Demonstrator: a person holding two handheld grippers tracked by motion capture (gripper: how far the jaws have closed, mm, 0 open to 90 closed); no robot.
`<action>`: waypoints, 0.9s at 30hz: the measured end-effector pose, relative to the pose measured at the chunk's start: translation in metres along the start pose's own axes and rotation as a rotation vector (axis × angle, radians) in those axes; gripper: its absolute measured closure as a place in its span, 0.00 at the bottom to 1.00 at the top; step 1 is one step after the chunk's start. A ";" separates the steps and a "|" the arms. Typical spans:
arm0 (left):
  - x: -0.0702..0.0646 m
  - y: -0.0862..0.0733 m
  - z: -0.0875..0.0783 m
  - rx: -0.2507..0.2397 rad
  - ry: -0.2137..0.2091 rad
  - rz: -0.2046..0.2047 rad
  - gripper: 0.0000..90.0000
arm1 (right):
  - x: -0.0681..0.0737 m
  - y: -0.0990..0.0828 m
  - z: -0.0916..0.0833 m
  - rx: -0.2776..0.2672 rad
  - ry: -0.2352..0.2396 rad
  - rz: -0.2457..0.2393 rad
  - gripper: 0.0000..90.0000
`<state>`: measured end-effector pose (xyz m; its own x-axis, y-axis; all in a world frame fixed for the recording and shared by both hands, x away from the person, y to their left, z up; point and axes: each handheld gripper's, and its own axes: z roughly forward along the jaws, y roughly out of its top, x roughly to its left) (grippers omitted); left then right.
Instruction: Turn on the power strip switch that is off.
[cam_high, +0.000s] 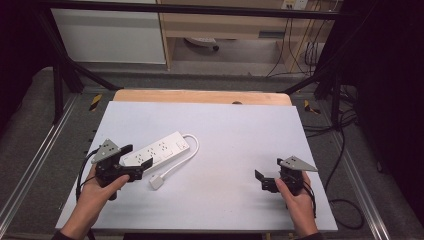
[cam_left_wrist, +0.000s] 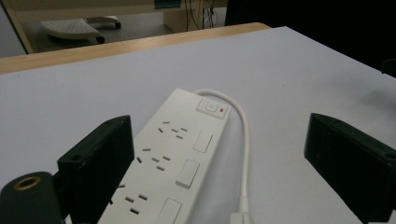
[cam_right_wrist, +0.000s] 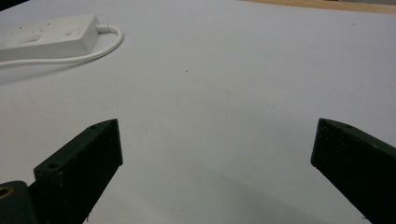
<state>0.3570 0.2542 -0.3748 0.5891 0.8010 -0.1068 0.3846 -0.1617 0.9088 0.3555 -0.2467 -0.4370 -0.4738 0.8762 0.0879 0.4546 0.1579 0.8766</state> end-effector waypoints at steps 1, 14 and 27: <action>0.000 0.001 0.000 0.001 0.004 0.004 0.09 | 0.000 0.000 0.000 0.000 0.000 0.002 0.03; -0.006 0.012 0.014 0.016 -0.008 0.021 0.09 | -0.001 0.000 0.000 -0.004 0.001 0.004 0.03; -0.010 0.026 0.037 0.032 -0.011 0.035 0.11 | -0.001 0.000 -0.002 -0.013 0.007 0.021 0.03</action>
<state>0.3874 0.2209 -0.3645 0.6104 0.7880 -0.0801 0.3866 -0.2081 0.8985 0.3550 -0.2482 -0.4360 -0.4700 0.8758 0.1097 0.4547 0.1337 0.8806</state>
